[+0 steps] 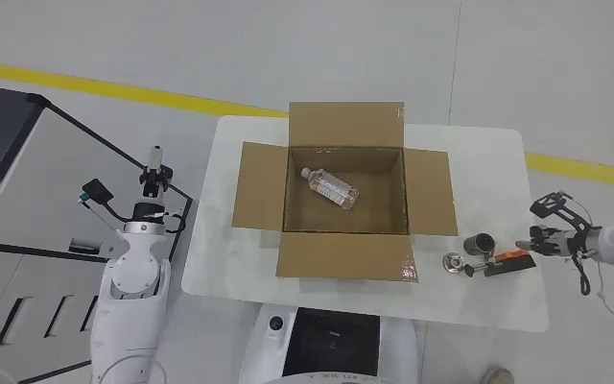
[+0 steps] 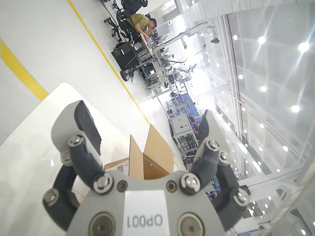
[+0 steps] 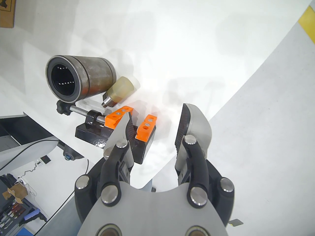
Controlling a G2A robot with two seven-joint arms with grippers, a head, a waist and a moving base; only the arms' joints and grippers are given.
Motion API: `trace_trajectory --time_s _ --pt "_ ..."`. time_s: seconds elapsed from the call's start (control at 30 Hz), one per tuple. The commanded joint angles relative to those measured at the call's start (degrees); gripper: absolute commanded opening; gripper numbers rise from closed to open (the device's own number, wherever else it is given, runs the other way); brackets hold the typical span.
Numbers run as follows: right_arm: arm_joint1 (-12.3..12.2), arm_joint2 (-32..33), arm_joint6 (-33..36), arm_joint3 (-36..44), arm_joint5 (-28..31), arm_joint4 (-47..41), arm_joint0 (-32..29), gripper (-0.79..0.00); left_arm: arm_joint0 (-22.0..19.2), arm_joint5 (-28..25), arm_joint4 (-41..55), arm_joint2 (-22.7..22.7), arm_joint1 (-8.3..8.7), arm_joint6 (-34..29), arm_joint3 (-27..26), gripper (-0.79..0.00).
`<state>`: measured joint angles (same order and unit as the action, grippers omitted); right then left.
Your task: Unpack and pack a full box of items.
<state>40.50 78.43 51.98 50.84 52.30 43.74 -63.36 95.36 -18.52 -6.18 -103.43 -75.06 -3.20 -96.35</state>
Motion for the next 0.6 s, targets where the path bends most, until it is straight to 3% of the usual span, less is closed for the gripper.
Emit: trace_trajectory --time_s 0.0,0.57 --pt "0.1 -0.8 -0.2 -0.7 0.2 0.3 0.5 -0.437 0.0 0.0 0.0 0.0 0.00 0.0 0.0 0.000" --pt "-0.1 -6.1 -2.6 -4.7 2.6 1.8 2.2 -0.456 0.0 0.0 0.0 0.0 0.00 0.0 0.0 0.000"
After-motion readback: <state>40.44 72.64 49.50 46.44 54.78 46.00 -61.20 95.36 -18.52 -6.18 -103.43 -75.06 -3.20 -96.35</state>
